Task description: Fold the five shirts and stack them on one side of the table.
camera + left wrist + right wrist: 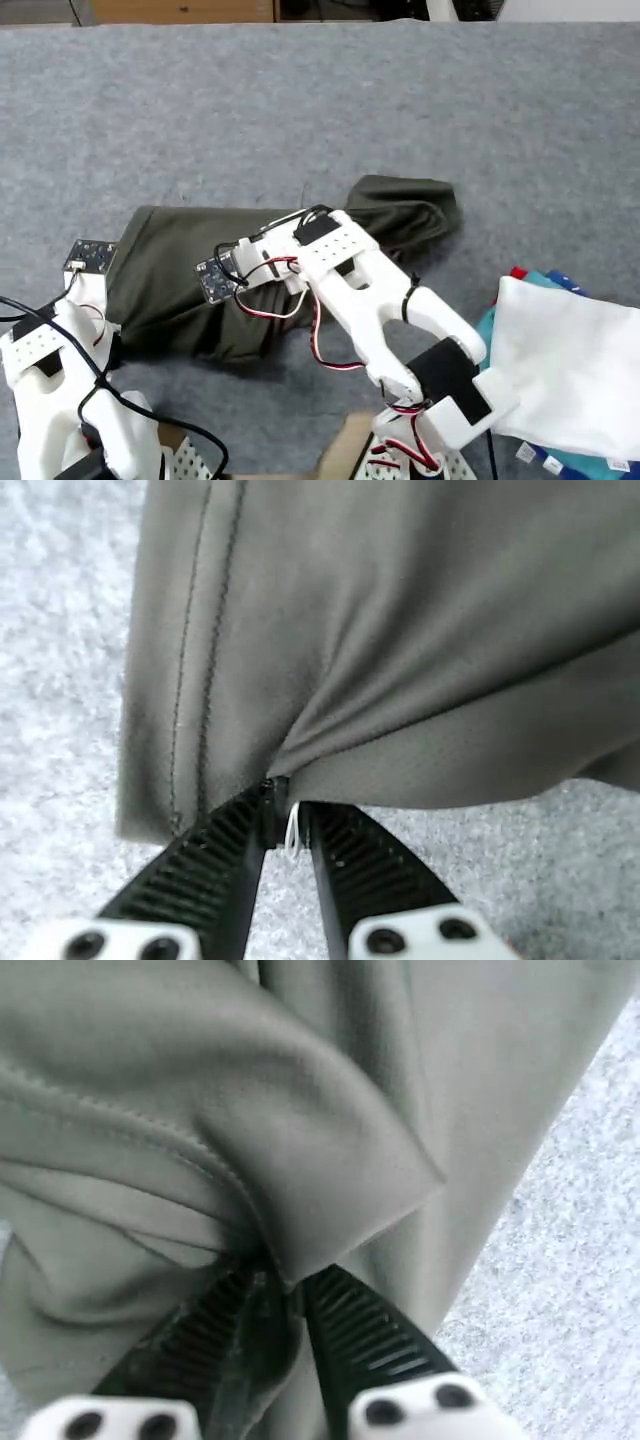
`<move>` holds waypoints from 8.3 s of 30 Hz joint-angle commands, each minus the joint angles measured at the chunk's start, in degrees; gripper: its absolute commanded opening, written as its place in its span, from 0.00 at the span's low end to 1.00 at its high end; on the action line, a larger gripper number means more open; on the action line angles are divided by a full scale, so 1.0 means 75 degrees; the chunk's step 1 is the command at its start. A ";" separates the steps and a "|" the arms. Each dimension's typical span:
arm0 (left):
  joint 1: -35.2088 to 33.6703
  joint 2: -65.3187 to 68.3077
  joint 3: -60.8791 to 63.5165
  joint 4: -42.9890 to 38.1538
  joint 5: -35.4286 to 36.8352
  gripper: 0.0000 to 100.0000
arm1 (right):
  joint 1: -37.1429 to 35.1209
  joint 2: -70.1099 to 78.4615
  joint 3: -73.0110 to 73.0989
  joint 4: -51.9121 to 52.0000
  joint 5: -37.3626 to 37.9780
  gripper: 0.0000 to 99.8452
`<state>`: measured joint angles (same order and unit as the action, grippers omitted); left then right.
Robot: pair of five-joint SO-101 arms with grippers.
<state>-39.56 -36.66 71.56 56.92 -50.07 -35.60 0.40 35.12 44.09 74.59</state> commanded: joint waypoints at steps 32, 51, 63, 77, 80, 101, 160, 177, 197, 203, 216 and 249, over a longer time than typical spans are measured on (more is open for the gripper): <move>-0.0059 -0.0064 -0.0035 -0.0234 0.0012 0.02 | -0.0264 -0.0217 -0.0252 -0.0059 -0.2368 0.12; -0.0059 -0.0064 -0.0035 -0.0234 -0.0293 0.02 | -0.0264 -0.0932 -0.0498 0.0844 -0.2403 0.14; -0.0070 -0.0064 -0.0035 -0.0234 -0.0293 0.02 | -0.0369 -0.1002 -0.0451 0.0996 -0.2673 0.16; -0.0070 -0.0064 -0.0035 -0.0234 -0.0293 0.02 | -0.0404 -0.1002 -0.0463 0.1067 -0.2872 0.11; -0.0070 -0.0064 -0.0035 -0.0234 -0.0305 0.02 | -0.0404 -0.0955 -0.0463 0.1055 -0.2895 0.11; -0.0070 -0.0064 -0.0035 -0.0234 -0.0305 0.02 | -0.0510 -0.0990 -0.0440 0.0469 -0.3434 0.00; -0.1278 -0.0053 -0.1969 0.1172 -0.4782 0.17 | 0.0744 -0.3393 -0.2842 0.4325 -0.5263 0.00; -0.1723 -0.0064 -0.1664 -0.0680 -0.8322 0.16 | 0.1319 -0.3311 -0.2796 0.4384 -0.5263 0.00; -0.1782 -0.3112 -0.0621 0.1254 -1.2683 0.13 | 0.1565 -0.2561 -0.2831 0.4384 -0.5298 0.00; -0.1817 -0.3440 -0.0094 0.1453 -1.3140 0.13 | 0.1916 -0.2596 -0.2819 0.4560 -0.5298 0.00; -0.1758 -0.3440 0.1360 -0.1336 -0.7689 0.16 | 0.2034 -0.2620 -0.2842 0.4712 -0.5310 0.00; -0.2192 0.0615 -0.1899 0.1711 0.7010 0.25 | 0.2010 -0.2608 -0.2831 0.4689 -0.5462 0.00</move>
<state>-55.21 -41.14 61.36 70.55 2.07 -21.54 -18.77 14.20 79.08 34.15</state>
